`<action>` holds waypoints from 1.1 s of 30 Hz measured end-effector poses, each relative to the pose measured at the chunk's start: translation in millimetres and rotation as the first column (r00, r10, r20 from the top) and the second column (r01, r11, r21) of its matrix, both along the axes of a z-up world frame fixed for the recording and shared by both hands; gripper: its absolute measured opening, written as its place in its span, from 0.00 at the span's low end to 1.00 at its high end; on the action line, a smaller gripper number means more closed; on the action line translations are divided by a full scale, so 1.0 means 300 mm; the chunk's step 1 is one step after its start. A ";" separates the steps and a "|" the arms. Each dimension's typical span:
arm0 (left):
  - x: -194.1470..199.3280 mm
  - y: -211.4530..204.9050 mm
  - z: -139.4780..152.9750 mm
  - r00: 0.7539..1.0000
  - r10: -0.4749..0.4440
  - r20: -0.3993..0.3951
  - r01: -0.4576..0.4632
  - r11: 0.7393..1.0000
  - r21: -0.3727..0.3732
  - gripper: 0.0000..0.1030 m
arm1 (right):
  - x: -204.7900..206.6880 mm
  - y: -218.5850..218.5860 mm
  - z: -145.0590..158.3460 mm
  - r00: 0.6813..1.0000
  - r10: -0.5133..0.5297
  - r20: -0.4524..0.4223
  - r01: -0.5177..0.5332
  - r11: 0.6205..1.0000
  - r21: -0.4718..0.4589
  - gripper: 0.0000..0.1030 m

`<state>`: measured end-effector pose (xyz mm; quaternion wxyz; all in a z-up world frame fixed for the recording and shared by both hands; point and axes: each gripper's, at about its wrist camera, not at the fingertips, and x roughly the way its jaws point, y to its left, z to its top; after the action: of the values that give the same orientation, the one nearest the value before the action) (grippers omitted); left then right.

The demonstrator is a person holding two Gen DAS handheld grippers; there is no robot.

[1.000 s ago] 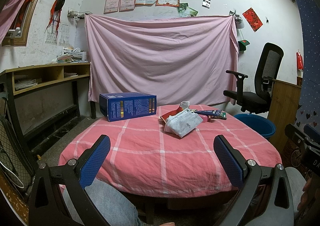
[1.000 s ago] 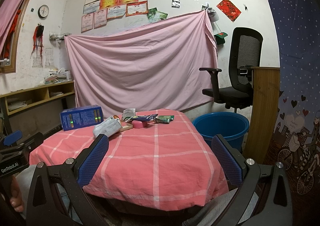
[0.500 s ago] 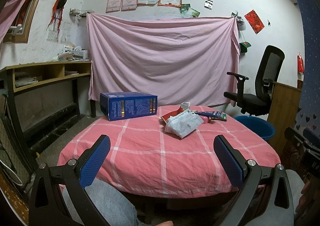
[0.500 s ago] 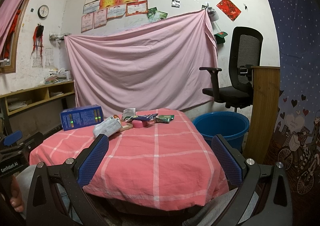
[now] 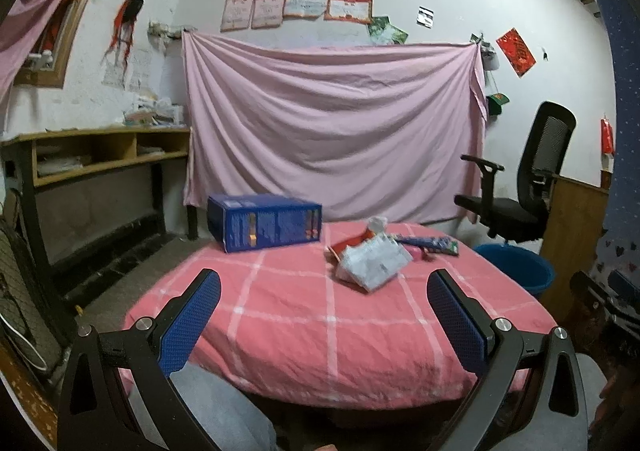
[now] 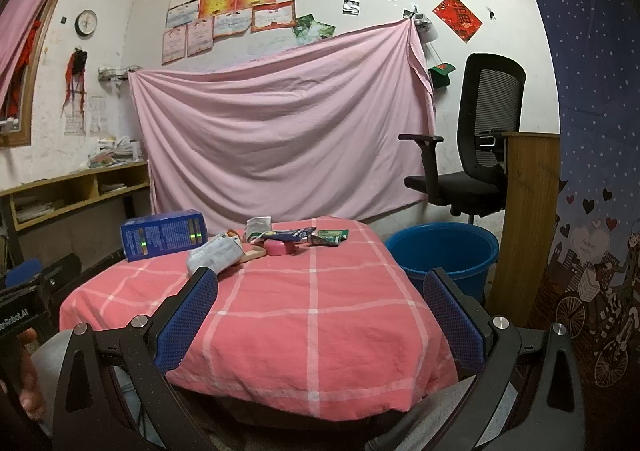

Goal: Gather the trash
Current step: 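Grasp white face mask with left tool while right tool grasps blue packet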

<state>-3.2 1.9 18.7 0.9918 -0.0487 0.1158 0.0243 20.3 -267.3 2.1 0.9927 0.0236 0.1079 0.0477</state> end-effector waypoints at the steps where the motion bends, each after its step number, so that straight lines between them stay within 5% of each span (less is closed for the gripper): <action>1: 0.004 0.005 0.010 1.000 0.007 0.009 -0.007 1.000 -0.005 0.98 | 0.011 0.012 0.001 1.000 -0.001 0.000 0.001 1.000 -0.002 1.00; 11: 0.160 0.066 0.078 0.999 0.026 0.030 -0.022 0.994 -0.112 0.98 | 0.122 -0.012 0.038 0.999 0.003 0.032 -0.003 1.000 -0.017 1.00; 22: 0.436 0.062 0.012 0.998 -0.021 -0.054 0.015 0.994 -0.104 0.98 | 0.363 -0.011 0.066 0.997 0.043 0.058 -0.040 0.998 -0.056 1.00; 28: 0.559 0.074 -0.079 0.979 -0.070 -0.190 0.041 0.988 -0.148 0.97 | 0.523 0.038 0.023 0.992 0.116 -0.041 -0.118 0.990 -0.075 1.00; 33: 0.640 0.075 -0.138 0.942 -0.164 -0.294 0.097 0.969 -0.229 0.92 | 0.648 0.072 -0.018 0.969 0.172 -0.177 -0.191 0.977 -0.096 0.86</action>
<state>188.7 24.6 -22.8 0.9498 -0.1416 0.2751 -0.0468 214.7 -245.6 -3.3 0.9713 -0.0385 0.1951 0.1302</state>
